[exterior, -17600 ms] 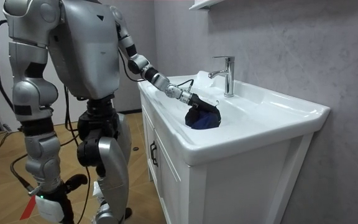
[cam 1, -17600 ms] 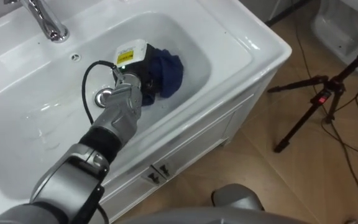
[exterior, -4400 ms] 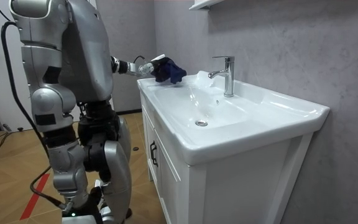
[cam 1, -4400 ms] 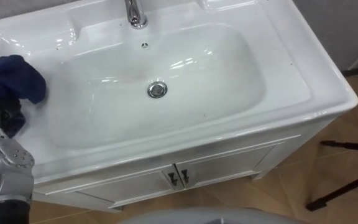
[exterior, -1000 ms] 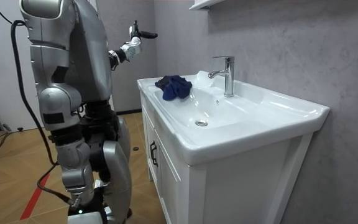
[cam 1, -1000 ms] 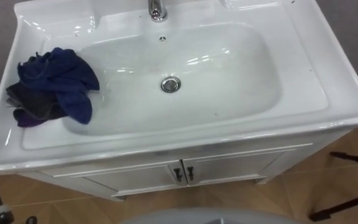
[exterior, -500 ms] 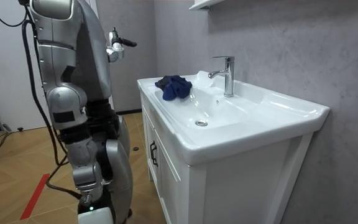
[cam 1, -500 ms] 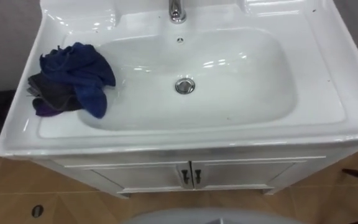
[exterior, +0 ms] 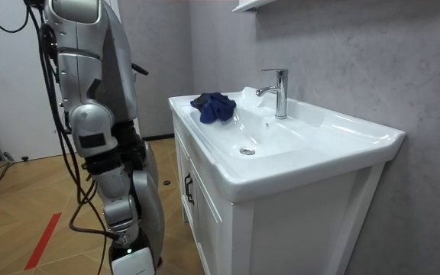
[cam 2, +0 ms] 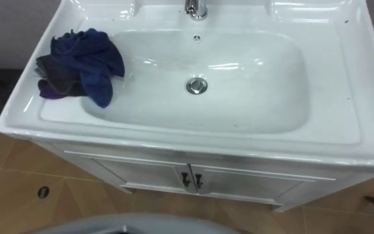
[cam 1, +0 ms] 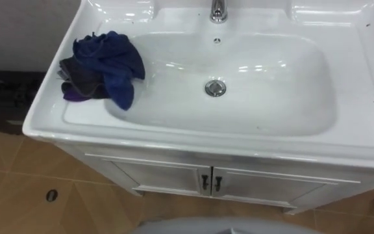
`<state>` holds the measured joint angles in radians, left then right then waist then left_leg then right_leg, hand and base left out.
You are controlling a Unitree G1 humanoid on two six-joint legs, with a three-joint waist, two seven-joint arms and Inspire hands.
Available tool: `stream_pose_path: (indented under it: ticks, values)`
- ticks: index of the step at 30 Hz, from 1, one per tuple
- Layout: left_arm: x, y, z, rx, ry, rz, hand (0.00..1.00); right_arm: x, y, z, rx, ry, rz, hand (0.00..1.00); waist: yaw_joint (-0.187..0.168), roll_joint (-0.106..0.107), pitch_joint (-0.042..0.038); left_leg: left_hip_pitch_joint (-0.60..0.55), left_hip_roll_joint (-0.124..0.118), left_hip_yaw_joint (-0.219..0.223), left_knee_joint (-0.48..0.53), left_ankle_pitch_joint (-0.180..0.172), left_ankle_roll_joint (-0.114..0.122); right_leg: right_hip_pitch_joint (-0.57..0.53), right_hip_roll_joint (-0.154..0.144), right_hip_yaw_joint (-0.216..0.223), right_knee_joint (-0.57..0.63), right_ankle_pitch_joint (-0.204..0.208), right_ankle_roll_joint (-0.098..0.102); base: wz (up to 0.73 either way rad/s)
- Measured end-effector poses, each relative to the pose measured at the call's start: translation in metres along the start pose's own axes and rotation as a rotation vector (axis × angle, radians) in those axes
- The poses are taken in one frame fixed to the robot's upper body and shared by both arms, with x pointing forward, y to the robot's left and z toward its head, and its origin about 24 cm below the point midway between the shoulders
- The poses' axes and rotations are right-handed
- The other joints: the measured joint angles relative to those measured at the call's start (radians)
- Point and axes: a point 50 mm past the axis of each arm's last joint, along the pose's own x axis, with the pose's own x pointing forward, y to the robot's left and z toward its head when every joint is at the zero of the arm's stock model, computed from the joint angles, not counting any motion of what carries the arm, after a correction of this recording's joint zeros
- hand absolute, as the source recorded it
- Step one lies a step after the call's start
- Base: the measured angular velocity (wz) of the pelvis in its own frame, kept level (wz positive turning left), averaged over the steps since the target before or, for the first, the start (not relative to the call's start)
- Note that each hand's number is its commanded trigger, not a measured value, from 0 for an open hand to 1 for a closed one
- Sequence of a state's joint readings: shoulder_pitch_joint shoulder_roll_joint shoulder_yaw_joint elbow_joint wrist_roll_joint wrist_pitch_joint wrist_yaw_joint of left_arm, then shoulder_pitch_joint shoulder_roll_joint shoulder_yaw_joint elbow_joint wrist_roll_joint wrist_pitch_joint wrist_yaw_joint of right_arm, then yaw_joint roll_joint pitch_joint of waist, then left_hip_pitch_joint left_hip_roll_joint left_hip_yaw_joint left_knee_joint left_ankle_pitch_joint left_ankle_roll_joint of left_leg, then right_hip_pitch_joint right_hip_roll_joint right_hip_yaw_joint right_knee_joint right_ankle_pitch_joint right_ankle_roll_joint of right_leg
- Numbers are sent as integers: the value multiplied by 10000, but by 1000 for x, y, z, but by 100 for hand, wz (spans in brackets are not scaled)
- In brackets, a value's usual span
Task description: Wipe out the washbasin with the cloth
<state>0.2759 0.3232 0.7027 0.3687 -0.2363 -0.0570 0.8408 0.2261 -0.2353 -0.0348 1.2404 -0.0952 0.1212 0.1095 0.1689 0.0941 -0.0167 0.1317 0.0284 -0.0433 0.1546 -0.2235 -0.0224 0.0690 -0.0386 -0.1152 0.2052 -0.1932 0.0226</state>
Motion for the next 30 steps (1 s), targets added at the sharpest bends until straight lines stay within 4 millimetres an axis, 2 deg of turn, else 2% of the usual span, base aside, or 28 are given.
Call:
stream_pose_path:
  ticks: [4, 6, 11, 12, 19, 23, 26, 30]
  values:
    - [-19, 0, -32, 1024, 770, -616, 0, 0, 5, 0, -930, 65, 145, 0, -25, -133, 33, -22, -36, -6, 48, 0, 0, -1, -42, -11, -7, -35, 23, 2]
    - [-33, -3, -56, 1909, 1371, -1244, 0, 0, 7, 2, -1367, 31, 243, 0, -108, -195, 27, -37, -79, -121, 62, -1, 1, 28, -100, -130, 3, -52, 48, 10]
    - [-53, -2, -91, 3240, 2286, -2277, 0, 1, 13, 7, -1561, -63, 560, 0, -253, -405, 39, -4, -85, -141, 60, -1, 1, 45, -109, -156, 4, -62, 48, 2]
    - [-58, -1, -98, 3590, 2421, -2487, 0, 1, 13, 6, -1571, -62, 576, 0, -322, -471, 86, 6, -86, -149, 53, -1, 2, 146, -104, -153, -13, -62, 50, 4]
    - [-87, 10, -134, 6362, 2179, -4505, 0, 1, 15, 4, -1416, -125, 985, 0, -563, -490, 96, 77, -67, -145, -41, -41, 60, 182, -79, -152, -17, -67, 64, 0]
    - [-102, 21, -157, 7774, 2645, -5803, 0, 1, 19, 4, -1337, -165, 1394, 0, -908, -533, 136, 87, -67, -116, -46, -42, 60, 203, -86, -150, -31, -77, 71, 0]
    - [-111, 26, -167, 8672, 2825, -6939, 0, 1, 21, 5, -1420, -184, 1574, 0, -1106, -582, 169, 92, -72, -60, -44, -42, 61, 199, -105, -164, -26, -81, 77, 0]
    - [-131, 25, -178, 9505, 3106, -8531, 0, 1, 25, 3, -1108, -76, 1833, 0, -1257, -612, 169, 73, -68, 8, -55, -51, 76, 162, -109, -141, -24, -86, 85, -1]
